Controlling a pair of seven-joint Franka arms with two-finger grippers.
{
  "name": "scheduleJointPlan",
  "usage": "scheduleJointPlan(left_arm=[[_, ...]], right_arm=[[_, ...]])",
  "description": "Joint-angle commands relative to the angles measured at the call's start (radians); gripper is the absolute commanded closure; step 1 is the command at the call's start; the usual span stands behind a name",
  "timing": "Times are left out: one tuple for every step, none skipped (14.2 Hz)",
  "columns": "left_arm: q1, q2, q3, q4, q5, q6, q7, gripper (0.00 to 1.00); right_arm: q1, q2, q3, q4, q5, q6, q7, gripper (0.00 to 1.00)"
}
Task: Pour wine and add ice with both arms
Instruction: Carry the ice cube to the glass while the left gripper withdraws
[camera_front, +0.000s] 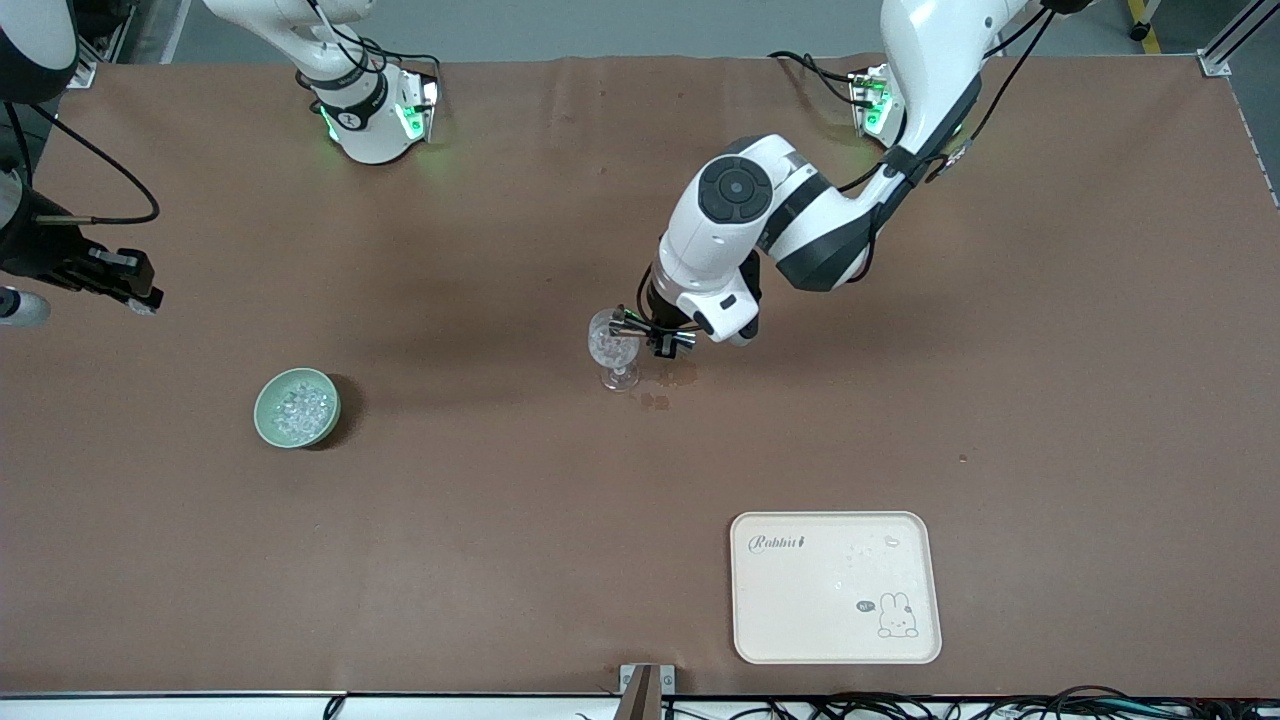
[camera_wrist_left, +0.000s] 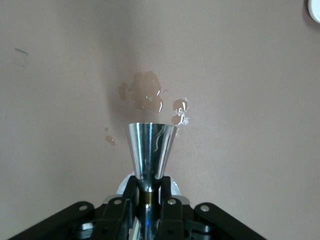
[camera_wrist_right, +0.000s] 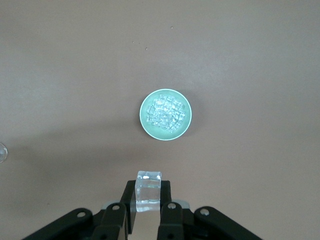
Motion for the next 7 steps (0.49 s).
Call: scheduleJointPlan(left_arm=[[0.005,0.012,-0.003,0.046,-0.102,-0.019,0.051,0.99],[0.01,0.014,-0.001,0.048,-0.122,-0.019,0.056,0.99],[0.027,0.014,-0.004,0.051,-0.142,-0.022,0.068,0.99],[0.039,0.014,-0.006,0.054,-0.177,-0.028,0.089,0.99],[0.048,0.012,-0.006,0.062,-0.235,-0.035,0.135,0.99],[0.065,0.012,-0.006,0.077,-0.295,-0.042,0.178,0.99],[0.089,0.012,-0.006,0.086,-0.358,-0.058,0.229,0.99]], right_arm=[[-0.002,-0.026,0.0,-0.02,0.001,0.002,0.009,0.97],[-0.001,-0.026,0.0,-0.02,0.002,0.002,0.007,0.97],[-0.001,-0.026,0.002,-0.02,0.001,0.004,0.006,0.97],[-0.001,-0.026,0.002,-0.018,0.002,0.005,0.0,0.97],[-0.001,-0.026,0.002,-0.018,0.002,0.005,-0.003,0.97],[-0.001,-0.026,0.002,-0.018,0.002,0.005,-0.005,0.97],[0.001,-0.025,0.002,-0.018,0.002,0.005,-0.005,0.97]])
